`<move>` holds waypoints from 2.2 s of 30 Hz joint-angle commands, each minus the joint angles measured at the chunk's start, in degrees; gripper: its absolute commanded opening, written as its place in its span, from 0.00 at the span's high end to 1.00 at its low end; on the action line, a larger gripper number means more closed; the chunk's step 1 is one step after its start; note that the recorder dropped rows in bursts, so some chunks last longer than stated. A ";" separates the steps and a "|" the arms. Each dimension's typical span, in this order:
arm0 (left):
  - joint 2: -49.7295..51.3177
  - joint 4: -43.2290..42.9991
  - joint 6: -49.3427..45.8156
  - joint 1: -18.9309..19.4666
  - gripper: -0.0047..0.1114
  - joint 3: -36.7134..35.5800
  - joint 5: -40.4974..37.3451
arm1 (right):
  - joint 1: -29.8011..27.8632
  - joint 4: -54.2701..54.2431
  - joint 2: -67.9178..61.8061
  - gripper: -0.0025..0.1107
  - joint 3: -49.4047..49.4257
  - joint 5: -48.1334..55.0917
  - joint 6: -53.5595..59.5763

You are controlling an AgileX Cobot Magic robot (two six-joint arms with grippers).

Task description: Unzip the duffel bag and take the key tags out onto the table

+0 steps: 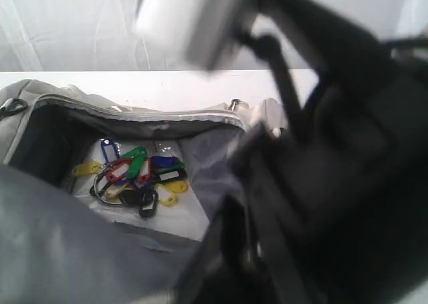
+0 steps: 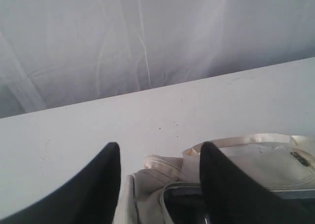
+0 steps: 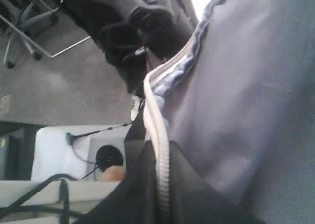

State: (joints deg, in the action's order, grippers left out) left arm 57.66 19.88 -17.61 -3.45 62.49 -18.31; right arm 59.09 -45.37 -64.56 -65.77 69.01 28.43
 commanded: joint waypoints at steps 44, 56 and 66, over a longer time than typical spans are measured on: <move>-49.99 7.95 1.17 0.03 0.50 -8.29 -41.51 | 7.71 82.97 11.82 0.53 7.69 -14.08 -56.96; -54.37 1.32 2.67 0.03 0.89 -14.53 -34.03 | 4.25 105.94 11.25 0.91 27.85 -7.96 -91.51; -54.37 -5.45 6.41 0.03 0.96 -14.66 -28.80 | -4.79 108.09 2.11 0.92 40.29 -25.20 -119.56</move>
State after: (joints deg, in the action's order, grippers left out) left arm 3.68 16.85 -13.73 -3.37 48.06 -48.82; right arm 56.22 60.35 -59.03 -27.66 49.62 -83.50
